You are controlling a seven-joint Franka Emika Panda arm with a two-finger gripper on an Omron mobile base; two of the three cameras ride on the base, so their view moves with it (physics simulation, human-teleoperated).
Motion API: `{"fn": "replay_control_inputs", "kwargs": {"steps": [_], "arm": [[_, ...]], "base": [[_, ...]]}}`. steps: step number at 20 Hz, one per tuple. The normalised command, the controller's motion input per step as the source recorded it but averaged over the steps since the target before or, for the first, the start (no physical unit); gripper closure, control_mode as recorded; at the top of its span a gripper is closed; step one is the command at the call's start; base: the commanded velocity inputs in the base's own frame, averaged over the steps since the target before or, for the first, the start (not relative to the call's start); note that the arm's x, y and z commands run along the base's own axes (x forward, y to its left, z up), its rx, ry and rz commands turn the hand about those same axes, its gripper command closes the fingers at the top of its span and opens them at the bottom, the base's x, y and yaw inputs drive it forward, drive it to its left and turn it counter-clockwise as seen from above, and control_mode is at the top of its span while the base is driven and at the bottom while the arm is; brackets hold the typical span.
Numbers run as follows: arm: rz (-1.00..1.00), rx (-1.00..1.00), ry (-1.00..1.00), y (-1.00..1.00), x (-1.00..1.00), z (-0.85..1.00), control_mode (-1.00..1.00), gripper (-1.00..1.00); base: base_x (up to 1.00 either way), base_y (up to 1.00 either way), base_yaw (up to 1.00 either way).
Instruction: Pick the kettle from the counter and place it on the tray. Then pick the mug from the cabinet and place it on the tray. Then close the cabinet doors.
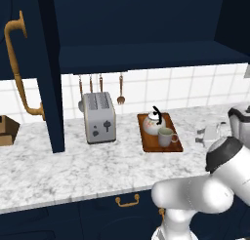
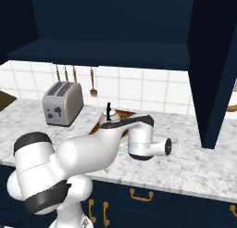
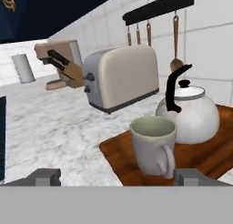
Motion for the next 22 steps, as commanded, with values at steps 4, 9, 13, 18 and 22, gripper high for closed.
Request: {"fn": "replay_control_inputs", "kwargs": {"steps": [4,9,13,18,22], "arm": [[-0.08,0.11,0.04,-0.23,-0.29,0.55,-1.0,-1.0],[0.01,0.29,0.01,-0.26,-0.15,0.3,-1.0,-1.0],[0.0,0.33,0.0,-0.35,-0.33,0.62,-1.0,-1.0],[0.0,0.29,0.0,-0.35,-0.16,0.53,-1.0,-1.0],[0.0,0.05,0.0,-0.07,-0.03,0.1,-1.0,-1.0]], "base": [[0.0,0.0,0.0],[0.0,0.0,0.0],[0.0,0.0,0.0],[0.0,0.0,0.0],[0.0,0.0,0.0]]}}
